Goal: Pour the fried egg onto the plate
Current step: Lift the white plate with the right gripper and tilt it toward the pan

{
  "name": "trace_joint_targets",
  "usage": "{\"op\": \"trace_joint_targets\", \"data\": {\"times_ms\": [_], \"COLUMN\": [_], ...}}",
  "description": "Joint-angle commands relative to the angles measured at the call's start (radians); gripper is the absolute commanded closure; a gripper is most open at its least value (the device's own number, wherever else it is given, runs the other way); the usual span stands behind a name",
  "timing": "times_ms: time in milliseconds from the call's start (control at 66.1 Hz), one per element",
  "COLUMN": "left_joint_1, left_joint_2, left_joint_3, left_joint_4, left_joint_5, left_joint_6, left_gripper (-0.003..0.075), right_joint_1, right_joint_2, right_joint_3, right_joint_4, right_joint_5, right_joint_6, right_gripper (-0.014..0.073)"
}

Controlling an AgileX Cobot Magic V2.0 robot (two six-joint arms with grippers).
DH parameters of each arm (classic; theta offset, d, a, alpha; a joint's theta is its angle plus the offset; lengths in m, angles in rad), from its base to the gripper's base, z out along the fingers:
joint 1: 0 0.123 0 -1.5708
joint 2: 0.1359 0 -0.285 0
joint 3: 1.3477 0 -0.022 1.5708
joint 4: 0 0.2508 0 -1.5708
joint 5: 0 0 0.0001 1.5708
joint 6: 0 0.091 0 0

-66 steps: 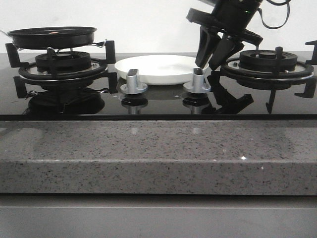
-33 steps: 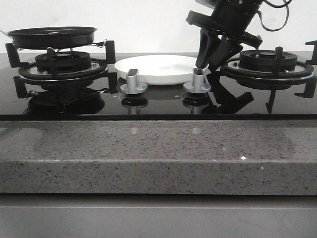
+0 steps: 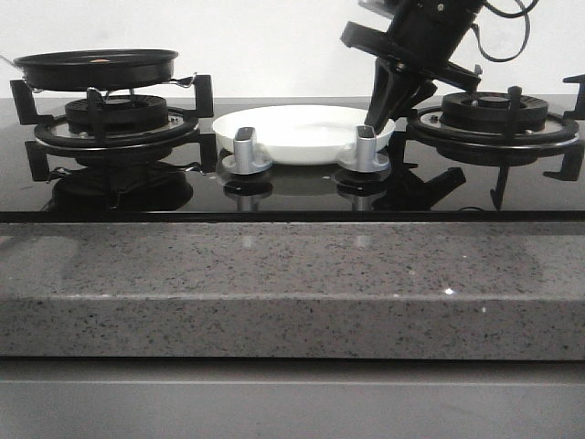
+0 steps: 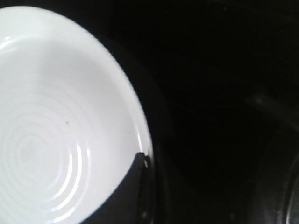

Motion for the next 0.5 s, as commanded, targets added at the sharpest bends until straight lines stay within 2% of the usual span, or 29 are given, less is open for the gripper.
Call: {"op": "trace_joint_targets", "data": {"times_ms": [0,484], "left_joint_1": [-0.009,-0.009], "left_joint_2": [0.002,0.002], "left_joint_3": [-0.028,-0.028], "left_joint_4": [-0.006,-0.006], "left_joint_5": [-0.065,-0.066], "left_joint_6": [-0.001,-0.001], "left_gripper": [0.0220,0.0220], "right_joint_1": [-0.003,-0.006], "right_joint_2": [-0.059,-0.199], "right_joint_3": [-0.017,-0.020], "right_joint_4": [0.018,0.032], "right_joint_5": [0.041,-0.004], "right_joint_6": [-0.013,0.014], "right_gripper": [0.0658,0.0660]}}
